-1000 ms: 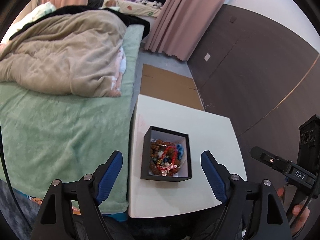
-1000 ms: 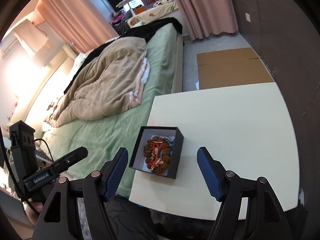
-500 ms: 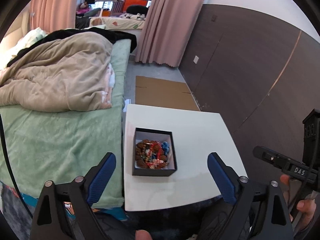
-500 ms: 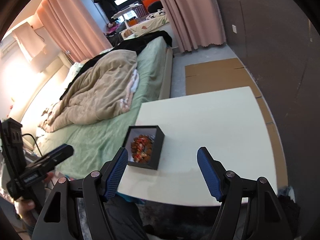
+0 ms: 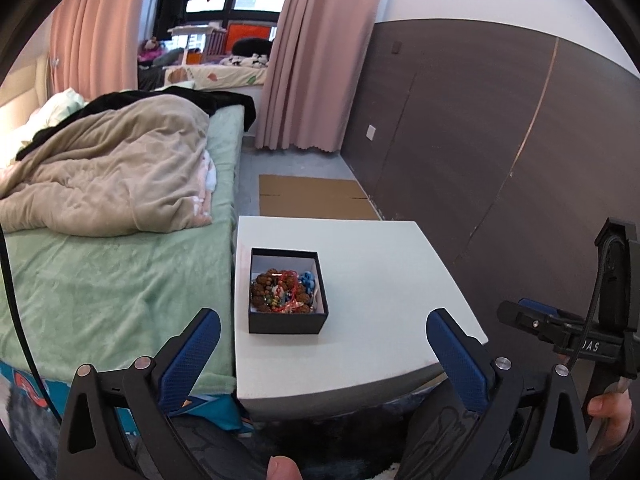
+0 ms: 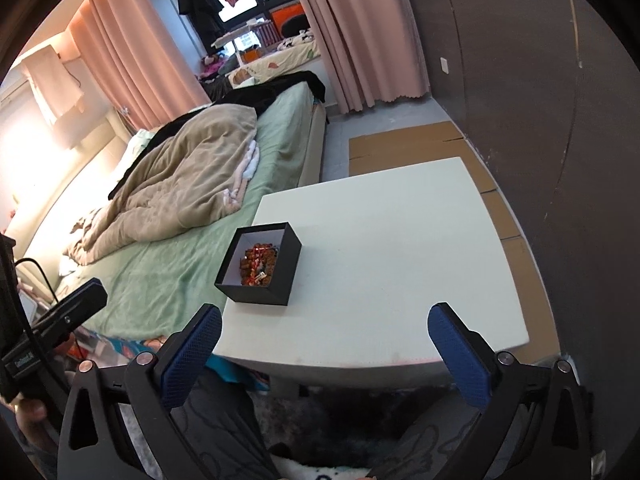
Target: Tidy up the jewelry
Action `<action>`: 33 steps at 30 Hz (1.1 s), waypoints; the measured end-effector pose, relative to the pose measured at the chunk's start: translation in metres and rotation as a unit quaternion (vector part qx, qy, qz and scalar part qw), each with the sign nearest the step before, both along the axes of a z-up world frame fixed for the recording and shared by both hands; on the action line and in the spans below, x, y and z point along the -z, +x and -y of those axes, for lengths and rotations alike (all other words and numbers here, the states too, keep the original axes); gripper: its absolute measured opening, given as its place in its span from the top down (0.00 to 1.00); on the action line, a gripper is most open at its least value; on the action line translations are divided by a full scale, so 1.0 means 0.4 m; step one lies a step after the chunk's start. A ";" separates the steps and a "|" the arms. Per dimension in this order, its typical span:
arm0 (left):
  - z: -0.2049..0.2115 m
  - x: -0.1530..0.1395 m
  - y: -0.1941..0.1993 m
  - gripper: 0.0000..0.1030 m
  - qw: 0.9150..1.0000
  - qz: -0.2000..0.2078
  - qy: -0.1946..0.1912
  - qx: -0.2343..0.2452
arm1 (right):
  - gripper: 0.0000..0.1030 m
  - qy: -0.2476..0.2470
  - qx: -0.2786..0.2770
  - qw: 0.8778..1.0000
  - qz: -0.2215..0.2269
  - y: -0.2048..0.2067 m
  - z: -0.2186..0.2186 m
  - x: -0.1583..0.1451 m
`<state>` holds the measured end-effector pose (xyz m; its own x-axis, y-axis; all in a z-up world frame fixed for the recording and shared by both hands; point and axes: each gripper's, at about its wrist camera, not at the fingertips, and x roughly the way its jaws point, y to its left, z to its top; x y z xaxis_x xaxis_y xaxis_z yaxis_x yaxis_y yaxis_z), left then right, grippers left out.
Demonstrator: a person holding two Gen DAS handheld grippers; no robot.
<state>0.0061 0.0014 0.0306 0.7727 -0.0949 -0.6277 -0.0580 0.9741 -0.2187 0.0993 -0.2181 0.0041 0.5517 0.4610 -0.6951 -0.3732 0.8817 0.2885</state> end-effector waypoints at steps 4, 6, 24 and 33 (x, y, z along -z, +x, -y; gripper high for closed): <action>0.014 -0.004 -0.031 0.00 1.000 0.013 0.011 0.002 | 0.00 0.004 0.000 1.000 0.014 -0.029 0.012 0.001; 0.016 -0.005 -0.040 0.00 1.000 0.014 0.017 -0.003 | 0.00 0.003 -0.001 1.000 0.021 -0.040 0.010 0.002; 0.002 -0.034 -0.090 0.00 0.999 0.033 0.029 -0.027 | 0.00 0.002 0.002 1.000 0.030 -0.063 0.000 -0.003; 0.008 -0.040 -0.093 0.00 0.998 0.034 0.038 -0.026 | 0.00 0.005 0.002 1.000 0.023 -0.061 0.007 -0.002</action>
